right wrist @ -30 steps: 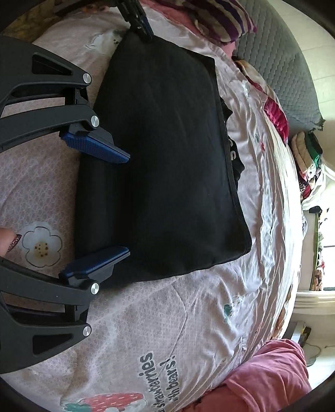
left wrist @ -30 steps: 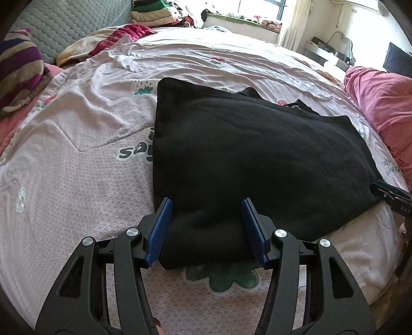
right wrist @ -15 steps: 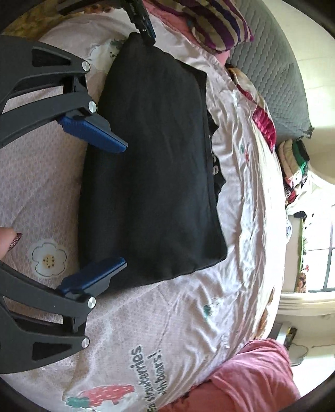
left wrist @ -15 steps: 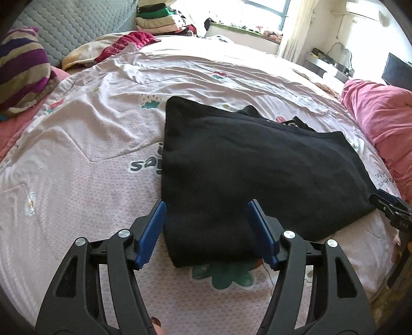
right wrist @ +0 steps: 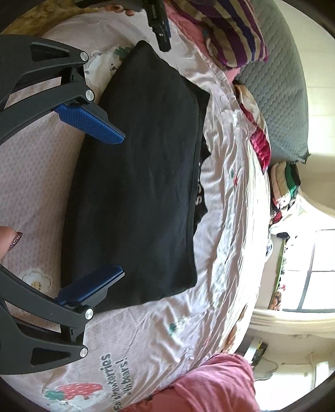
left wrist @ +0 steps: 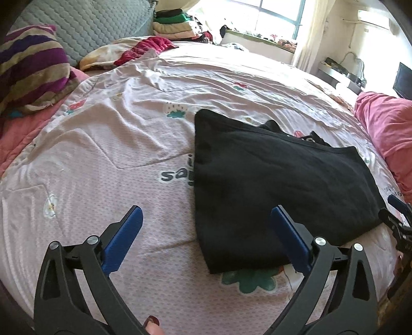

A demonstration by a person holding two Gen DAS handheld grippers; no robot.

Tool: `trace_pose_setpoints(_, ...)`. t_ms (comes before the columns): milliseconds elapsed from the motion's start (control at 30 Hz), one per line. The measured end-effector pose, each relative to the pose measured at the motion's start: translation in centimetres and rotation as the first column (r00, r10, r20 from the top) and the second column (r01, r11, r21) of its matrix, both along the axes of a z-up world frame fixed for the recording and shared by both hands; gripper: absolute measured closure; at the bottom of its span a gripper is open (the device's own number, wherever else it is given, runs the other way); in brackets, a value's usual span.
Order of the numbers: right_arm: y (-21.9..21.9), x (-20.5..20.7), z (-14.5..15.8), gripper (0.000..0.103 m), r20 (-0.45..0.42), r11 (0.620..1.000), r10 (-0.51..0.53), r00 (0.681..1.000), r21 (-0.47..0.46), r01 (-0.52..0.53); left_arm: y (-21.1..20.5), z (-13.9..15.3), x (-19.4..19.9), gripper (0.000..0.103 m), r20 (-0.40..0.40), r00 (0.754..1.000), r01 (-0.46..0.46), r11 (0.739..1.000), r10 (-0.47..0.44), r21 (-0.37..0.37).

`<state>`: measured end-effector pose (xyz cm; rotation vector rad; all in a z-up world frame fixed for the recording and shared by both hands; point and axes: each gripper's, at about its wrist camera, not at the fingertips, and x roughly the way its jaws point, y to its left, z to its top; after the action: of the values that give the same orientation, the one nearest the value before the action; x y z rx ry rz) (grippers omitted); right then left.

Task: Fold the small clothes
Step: 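Move the right tool over the folded sweatshirt toward the left tool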

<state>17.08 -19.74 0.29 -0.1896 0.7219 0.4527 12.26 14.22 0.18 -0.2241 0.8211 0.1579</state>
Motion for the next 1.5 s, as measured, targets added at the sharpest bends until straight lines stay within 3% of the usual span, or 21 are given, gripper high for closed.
trace_pose_setpoints(367, 5.2, -2.9, 0.3, 0.008, 0.087, 0.987, 0.147, 0.985, -0.077, -0.14, 1.8, -0.2, 0.1, 0.01, -0.013, 0.999, -0.044, 0.999, 0.044, 0.024)
trace_pose_setpoints(567, 9.5, -4.0, -0.3, 0.008, 0.068, 0.969, 0.237, 0.969, -0.081, -0.232, 3.0, -0.7, 0.9, 0.01, -0.03, 0.997, -0.067, 0.997, 0.068, 0.035)
trace_pose_setpoints(800, 14.5, -5.2, -1.3, 0.008, 0.077, 0.938, 0.325, 0.943, -0.156, -0.311, 5.0, -0.4, 2.6, 0.01, -0.046, 0.994, -0.097, 0.994, 0.099, 0.04)
trace_pose_setpoints(1067, 17.9, -5.4, -2.7, 0.008, 0.053, 0.901, 0.388, 0.92, -0.232, -0.367, 5.9, -0.2, 6.1, 0.01, -0.068, 0.993, -0.093, 0.995, 0.095, 0.021)
trace_pose_setpoints(1167, 18.8, -5.3, -3.6, 0.008, 0.034, 0.891, 0.399, 0.916, -0.252, -0.379, 5.9, -0.4, 7.8, 0.01, -0.085, 0.993, -0.084, 0.995, 0.087, 0.046)
trace_pose_setpoints(1500, 20.6, -4.9, -5.3, 0.008, 0.059, 0.864, 0.412, 0.909, -0.341, -0.37, 6.6, -1.3, 11.1, 0.01, -0.125, 0.99, -0.062, 0.998, 0.065, 0.029)
